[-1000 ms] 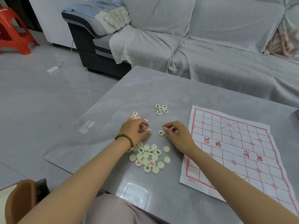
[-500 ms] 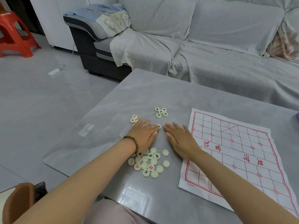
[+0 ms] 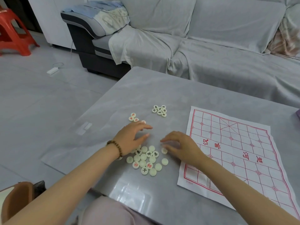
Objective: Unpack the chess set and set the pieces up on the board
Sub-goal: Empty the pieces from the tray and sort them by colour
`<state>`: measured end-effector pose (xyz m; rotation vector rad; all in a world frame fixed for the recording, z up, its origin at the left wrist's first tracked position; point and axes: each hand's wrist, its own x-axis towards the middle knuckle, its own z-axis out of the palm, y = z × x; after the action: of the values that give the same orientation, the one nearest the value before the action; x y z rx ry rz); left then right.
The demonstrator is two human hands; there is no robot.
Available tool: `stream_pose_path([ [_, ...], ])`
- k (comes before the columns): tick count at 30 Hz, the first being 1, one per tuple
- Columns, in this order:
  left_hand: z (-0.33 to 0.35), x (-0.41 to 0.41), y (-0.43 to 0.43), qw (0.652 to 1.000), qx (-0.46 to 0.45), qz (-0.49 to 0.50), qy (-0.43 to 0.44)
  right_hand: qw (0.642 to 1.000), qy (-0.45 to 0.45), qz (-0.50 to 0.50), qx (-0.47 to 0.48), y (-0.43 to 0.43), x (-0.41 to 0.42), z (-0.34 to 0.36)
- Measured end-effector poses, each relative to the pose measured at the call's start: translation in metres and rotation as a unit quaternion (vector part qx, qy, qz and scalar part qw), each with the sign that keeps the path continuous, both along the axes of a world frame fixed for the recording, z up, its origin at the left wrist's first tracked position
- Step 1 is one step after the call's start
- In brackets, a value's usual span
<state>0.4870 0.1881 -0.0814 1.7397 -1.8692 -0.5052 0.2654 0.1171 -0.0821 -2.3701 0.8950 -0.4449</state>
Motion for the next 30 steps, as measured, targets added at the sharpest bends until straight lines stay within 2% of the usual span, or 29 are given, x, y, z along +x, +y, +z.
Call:
stream_pose_path([
  [2, -0.001, 0.009, 0.025, 0.998, 0.004, 0.038, 0.042, 1.000, 0.012, 0.019, 0.007, 0.015, -0.007, -0.002],
  [3, -0.001, 0.014, 0.034, 0.998, 0.012, 0.048, 0.035, 1.000, 0.010, 0.013, 0.014, 0.019, -0.008, -0.004],
  [7, -0.005, 0.023, 0.049, 0.996, 0.056, 0.030, -0.058, 1.000, 0.016, -0.020, -0.002, 0.022, 0.000, -0.004],
  [11, -0.003, 0.021, 0.050, 0.992, 0.075, 0.005, -0.103, 0.998, 0.029, -0.035, -0.032, 0.020, 0.007, -0.009],
  [17, -0.001, 0.014, 0.037, 0.992, 0.074, 0.043, -0.088, 0.982, -0.047, -0.182, -0.020, 0.012, 0.028, -0.020],
  [20, -0.003, 0.010, 0.028, 0.992, 0.065, 0.072, -0.077, 0.978, -0.055, -0.198, -0.027, 0.010, 0.034, -0.023],
  [23, -0.006, 0.008, 0.022, 0.992, 0.053, 0.106, -0.040, 0.979, -0.082, -0.185, -0.010, 0.012, 0.034, -0.021],
  [26, -0.006, 0.005, 0.020, 0.994, 0.044, 0.097, 0.010, 0.988, -0.090, -0.123, 0.026, 0.018, 0.029, -0.016],
  [30, -0.008, 0.001, 0.022, 0.998, 0.048, 0.043, -0.005, 0.999, -0.046, -0.018, 0.003, 0.029, 0.020, -0.007],
])
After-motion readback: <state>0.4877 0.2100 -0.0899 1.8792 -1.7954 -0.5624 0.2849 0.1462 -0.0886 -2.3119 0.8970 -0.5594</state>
